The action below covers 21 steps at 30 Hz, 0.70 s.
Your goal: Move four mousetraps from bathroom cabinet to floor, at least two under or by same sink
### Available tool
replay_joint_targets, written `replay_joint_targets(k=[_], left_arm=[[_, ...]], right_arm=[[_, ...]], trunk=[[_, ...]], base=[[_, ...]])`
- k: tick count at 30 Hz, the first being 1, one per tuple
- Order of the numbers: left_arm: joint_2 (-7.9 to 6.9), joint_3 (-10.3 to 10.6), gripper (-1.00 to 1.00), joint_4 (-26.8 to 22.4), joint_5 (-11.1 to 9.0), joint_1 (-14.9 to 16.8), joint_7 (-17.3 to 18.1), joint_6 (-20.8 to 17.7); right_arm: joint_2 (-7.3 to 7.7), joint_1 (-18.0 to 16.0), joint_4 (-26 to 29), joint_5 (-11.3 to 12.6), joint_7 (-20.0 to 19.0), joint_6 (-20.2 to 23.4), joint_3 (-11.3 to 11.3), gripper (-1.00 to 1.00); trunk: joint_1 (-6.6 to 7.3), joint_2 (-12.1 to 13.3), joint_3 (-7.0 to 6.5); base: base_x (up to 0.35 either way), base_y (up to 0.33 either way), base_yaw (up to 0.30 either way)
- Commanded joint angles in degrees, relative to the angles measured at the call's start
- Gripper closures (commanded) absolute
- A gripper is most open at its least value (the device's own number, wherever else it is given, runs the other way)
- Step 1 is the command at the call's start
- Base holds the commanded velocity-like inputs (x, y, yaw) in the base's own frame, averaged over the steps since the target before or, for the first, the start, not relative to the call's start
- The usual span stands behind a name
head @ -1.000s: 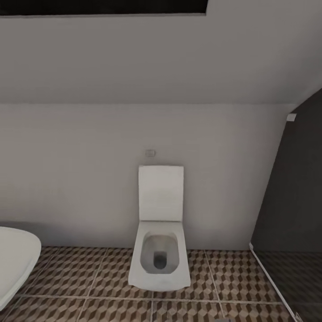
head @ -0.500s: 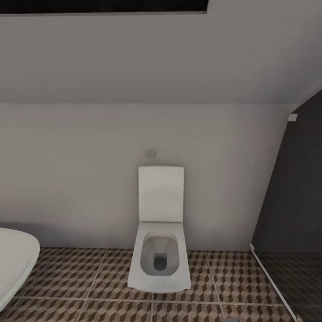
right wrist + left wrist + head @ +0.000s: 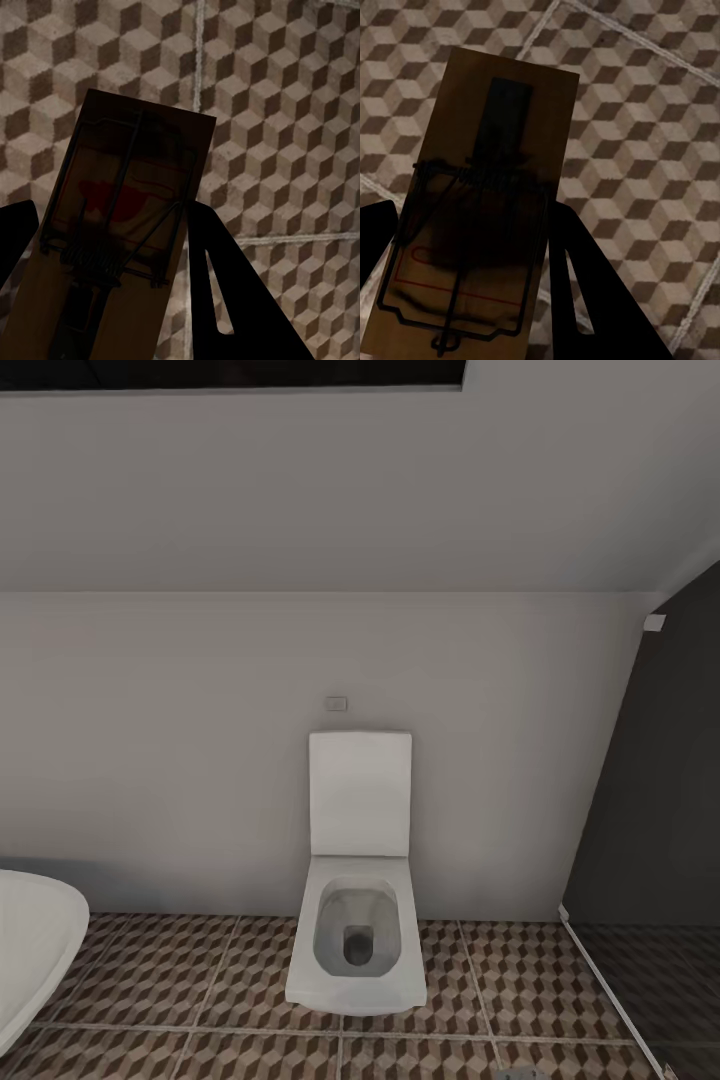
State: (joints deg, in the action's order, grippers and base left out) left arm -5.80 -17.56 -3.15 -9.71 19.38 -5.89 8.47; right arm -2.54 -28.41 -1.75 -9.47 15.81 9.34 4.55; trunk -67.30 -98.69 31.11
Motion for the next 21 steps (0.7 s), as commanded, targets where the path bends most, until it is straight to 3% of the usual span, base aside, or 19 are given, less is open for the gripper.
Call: replay_joint_targets(k=[1,21], left_arm=[[-0.01,0.16,1.0,0.07,-0.58,0.05,0.18,0.23],[-0.01,0.16,1.0,0.07,-0.58,0.05,0.18,0.27]], right_arm=[[-0.01,-0.07,-0.09,-0.55,0.18,0.14,0.46,1.0],[-0.79,-0.07,-0.09,-0.56,0.28,0.44,0.46,1.0]], trunk=[[0.01,-0.03,0.06],[0.01,-0.03,0.06]], base=[[0.0,0.0,0.0],[0.0,0.0,0.0]])
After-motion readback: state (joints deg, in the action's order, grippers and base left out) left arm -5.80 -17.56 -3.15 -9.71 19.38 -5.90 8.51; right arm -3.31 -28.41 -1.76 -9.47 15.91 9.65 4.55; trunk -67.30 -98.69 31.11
